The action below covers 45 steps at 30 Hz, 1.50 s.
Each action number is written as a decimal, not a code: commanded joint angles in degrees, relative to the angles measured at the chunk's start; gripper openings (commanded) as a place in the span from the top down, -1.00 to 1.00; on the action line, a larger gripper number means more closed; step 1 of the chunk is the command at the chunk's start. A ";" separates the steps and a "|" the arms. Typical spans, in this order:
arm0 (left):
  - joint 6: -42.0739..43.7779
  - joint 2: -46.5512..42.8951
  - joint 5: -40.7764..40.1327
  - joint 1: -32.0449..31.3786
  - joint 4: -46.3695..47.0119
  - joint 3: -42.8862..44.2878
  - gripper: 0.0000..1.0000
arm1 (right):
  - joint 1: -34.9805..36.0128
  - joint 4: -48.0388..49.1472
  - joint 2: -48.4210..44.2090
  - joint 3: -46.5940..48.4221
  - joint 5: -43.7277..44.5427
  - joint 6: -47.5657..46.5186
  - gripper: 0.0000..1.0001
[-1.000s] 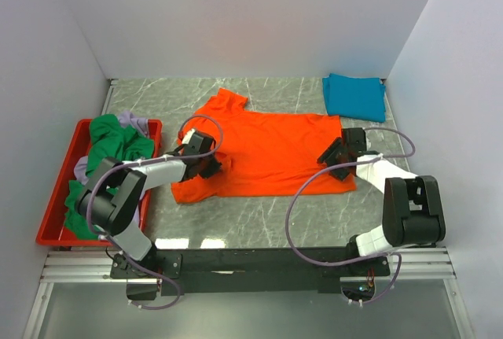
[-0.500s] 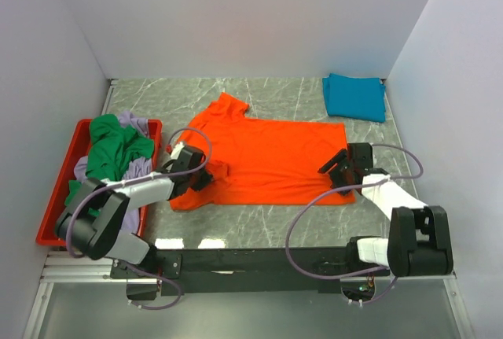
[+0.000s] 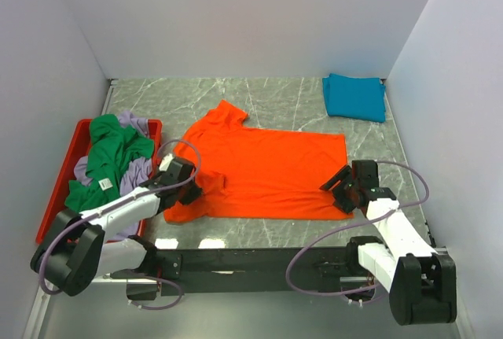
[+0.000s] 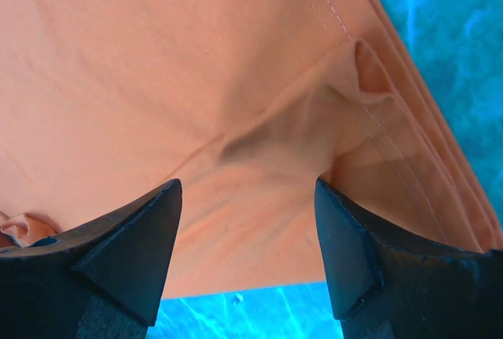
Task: Fold and stack the t-shirts
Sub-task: Fold the tshirt
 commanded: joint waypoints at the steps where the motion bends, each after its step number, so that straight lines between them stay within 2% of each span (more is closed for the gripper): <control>1: 3.83 0.08 -3.46 0.23 -5.01 8.67 0.64 | -0.31 -3.90 0.73 6.68 1.23 -2.62 -0.50; 3: 4.98 3.32 -3.55 1.37 -6.24 16.40 0.45 | -0.40 -2.76 3.88 12.39 1.05 -4.46 -0.50; 5: 5.95 8.13 -3.20 3.64 -7.21 24.98 0.39 | -0.31 -0.23 6.61 17.91 0.00 -7.61 -0.48; 7: 8.05 11.84 -4.24 5.06 -7.48 33.60 0.23 | -0.40 2.07 11.09 21.10 -0.62 -8.77 -0.47; 8: 8.93 16.21 -5.29 6.28 -7.91 36.61 0.19 | -0.49 2.95 12.76 24.59 -0.97 -11.04 -0.45; 10: 13.49 21.59 -5.13 7.78 -8.10 45.90 0.18 | -0.49 3.66 18.38 29.95 -1.76 -12.46 -0.43; 11: 15.68 26.92 -4.87 8.83 -7.66 48.92 0.19 | -0.49 3.84 20.40 31.73 -2.46 -13.43 -0.42; 13: 21.49 32.14 -5.56 9.72 -7.65 54.81 0.17 | -0.40 4.63 26.12 34.89 -4.39 -15.98 -0.36; 16: 30.26 41.81 -2.42 11.13 -6.86 68.40 0.17 | -0.49 5.50 31.66 39.65 -5.71 -17.91 -0.32; 20: 38.98 53.83 2.51 11.57 -7.21 79.33 0.15 | -0.49 6.56 36.50 43.86 -5.72 -19.85 -0.30; 25: 45.31 63.26 4.70 11.92 -9.32 91.28 0.13 | -0.58 6.04 40.37 46.86 -5.45 -20.91 -0.26; 30: 47.70 70.83 5.86 12.01 -12.40 98.07 0.12 | -0.58 6.12 40.55 47.04 -4.49 -21.87 -0.25; 40: 47.96 76.11 9.81 12.01 -11.18 99.58 0.12 | -0.58 6.30 41.25 46.60 -5.19 -22.23 -0.25; 45: 47.52 77.42 9.02 11.92 -10.38 99.48 0.13 | -0.58 6.47 41.95 46.60 -4.93 -22.40 -0.25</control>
